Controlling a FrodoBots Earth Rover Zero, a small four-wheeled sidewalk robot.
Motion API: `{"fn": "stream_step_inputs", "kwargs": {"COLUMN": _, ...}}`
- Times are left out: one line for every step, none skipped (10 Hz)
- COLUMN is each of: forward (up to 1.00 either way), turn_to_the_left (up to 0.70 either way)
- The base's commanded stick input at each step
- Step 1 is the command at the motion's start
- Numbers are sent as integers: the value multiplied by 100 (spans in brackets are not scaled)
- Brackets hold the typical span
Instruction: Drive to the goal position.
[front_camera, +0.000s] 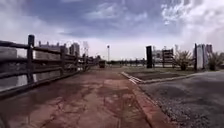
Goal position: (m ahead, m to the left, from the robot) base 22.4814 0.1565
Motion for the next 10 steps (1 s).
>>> {"fn": "stream_step_inputs", "kwargs": {"forward": 100, "turn_to_the_left": 0}}
{"fn": "stream_step_inputs", "kwargs": {"forward": 100, "turn_to_the_left": 0}}
{"fn": "stream_step_inputs", "kwargs": {"forward": 100, "turn_to_the_left": 0}}
{"fn": "stream_step_inputs", "kwargs": {"forward": 100, "turn_to_the_left": 0}}
{"fn": "stream_step_inputs", "kwargs": {"forward": 100, "turn_to_the_left": 0}}
{"fn": "stream_step_inputs", "kwargs": {"forward": 100, "turn_to_the_left": 6}}
{"fn": "stream_step_inputs", "kwargs": {"forward": 100, "turn_to_the_left": 29}}
{"fn": "stream_step_inputs", "kwargs": {"forward": 100, "turn_to_the_left": 38}}
{"fn": "stream_step_inputs", "kwargs": {"forward": 100, "turn_to_the_left": 25}}
{"fn": "stream_step_inputs", "kwargs": {"forward": 100, "turn_to_the_left": 13}}
